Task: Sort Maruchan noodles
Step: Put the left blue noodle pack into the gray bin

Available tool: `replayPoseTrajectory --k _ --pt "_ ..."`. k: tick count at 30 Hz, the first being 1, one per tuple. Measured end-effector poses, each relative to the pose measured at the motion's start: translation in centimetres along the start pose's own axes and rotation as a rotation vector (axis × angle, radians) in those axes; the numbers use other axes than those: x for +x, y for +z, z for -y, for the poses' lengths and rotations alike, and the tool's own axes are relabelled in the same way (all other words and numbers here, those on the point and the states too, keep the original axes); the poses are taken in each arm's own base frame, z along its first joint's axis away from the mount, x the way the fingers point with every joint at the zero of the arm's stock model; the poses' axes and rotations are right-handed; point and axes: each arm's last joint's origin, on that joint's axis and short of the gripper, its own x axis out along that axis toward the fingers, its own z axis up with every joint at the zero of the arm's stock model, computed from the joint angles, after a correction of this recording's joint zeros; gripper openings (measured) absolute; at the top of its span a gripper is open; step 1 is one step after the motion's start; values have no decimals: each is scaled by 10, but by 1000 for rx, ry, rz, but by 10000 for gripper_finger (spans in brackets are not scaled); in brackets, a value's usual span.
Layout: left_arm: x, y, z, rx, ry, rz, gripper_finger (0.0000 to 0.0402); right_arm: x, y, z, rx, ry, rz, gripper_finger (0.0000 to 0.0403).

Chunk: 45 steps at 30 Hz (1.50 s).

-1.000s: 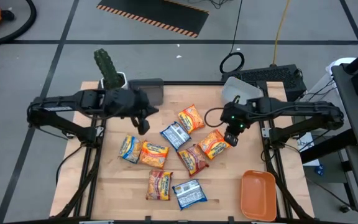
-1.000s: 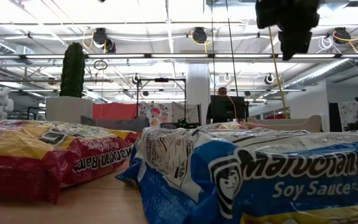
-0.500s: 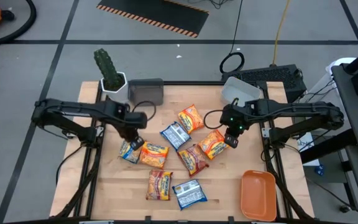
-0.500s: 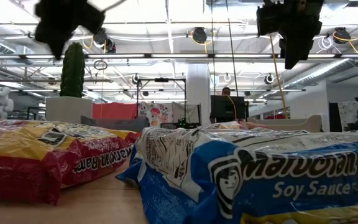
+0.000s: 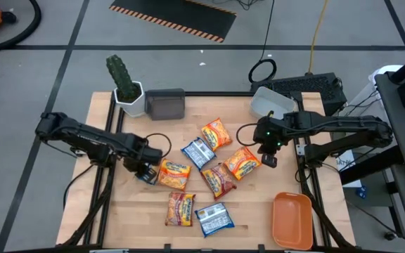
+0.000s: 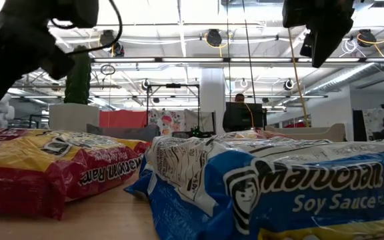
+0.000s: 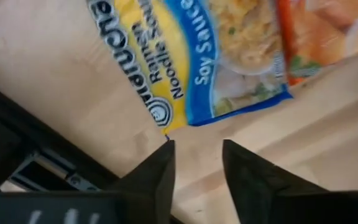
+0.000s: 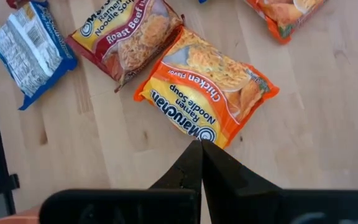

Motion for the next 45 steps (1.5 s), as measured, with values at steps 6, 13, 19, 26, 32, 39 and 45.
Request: replayPoseTrajectory --k 6,13,19,26,32,39,45 --pt "27 -10 -10 -37 82 -30 198 -1 0 0 -10 -1 4 0" --pt "51 -8 -10 44 15 1 240 -1 4 -1 25 8 49 0" --pt "68 -8 -22 21 52 9 241 -1 10 -2 82 9 109 0" --pt "75 -5 -23 89 28 59 241 -2 15 -3 100 19 168 0" --pt "75 -4 -23 167 41 96 215 -2 15 -3 88 15 168 0" --pt "75 -2 -22 169 43 133 111 -2 15 -1 -21 -21 171 0" --pt "71 -1 -18 174 25 147 45 -3 16 7 -51 -115 180 0"
